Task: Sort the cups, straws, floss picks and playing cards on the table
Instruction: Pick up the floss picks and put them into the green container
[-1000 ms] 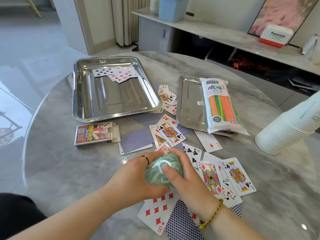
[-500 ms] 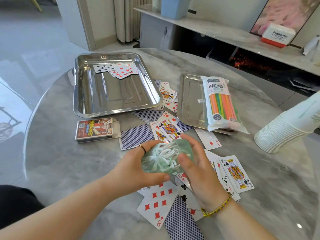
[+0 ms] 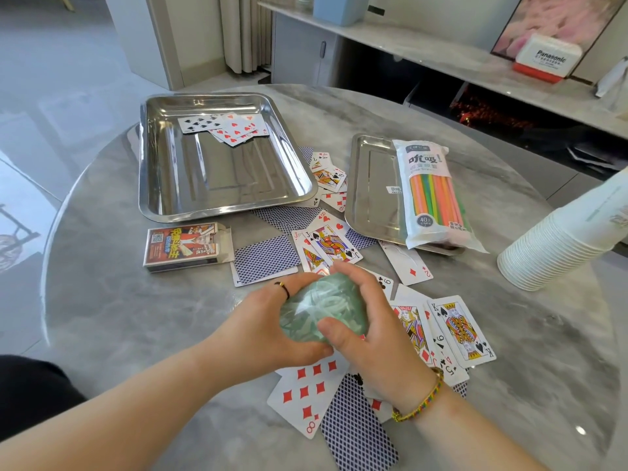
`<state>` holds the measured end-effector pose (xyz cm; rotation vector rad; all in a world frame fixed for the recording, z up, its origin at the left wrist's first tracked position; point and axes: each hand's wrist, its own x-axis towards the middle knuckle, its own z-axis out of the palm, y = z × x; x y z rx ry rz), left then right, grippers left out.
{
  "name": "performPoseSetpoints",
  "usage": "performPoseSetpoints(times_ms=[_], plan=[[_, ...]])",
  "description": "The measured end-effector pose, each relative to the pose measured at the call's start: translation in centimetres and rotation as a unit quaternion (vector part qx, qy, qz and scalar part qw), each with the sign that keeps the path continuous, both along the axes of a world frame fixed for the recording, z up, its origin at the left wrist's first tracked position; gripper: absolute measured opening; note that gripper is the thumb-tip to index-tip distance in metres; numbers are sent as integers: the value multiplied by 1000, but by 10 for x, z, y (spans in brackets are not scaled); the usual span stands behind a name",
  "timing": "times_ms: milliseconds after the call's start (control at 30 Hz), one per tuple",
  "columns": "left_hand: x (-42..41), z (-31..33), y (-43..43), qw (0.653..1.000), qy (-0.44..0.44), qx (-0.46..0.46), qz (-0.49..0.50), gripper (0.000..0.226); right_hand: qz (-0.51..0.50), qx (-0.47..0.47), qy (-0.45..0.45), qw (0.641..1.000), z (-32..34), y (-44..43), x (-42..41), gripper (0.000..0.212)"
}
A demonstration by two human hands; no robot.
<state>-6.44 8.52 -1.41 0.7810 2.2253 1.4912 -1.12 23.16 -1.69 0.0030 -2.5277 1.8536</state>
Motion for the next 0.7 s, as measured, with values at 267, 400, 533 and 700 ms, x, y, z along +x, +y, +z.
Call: performPoseSetpoints(times_ms=[267, 400, 533, 700], plan=[[-2, -6, -3, 997, 77, -26, -2, 56, 47, -7, -18, 999, 1, -3, -1, 55], [-2, -18, -4, 967, 230, -107, 20, 73, 32, -16, -45, 998, -4, -8, 0, 63], [0, -21, -1, 953, 270, -137, 10, 68, -19, -51, -76, 996, -5, -10, -3, 31], [-7, -12, -2, 997, -71, 19, 7, 83, -72, -90, -45, 992, 1, -2, -4, 34]])
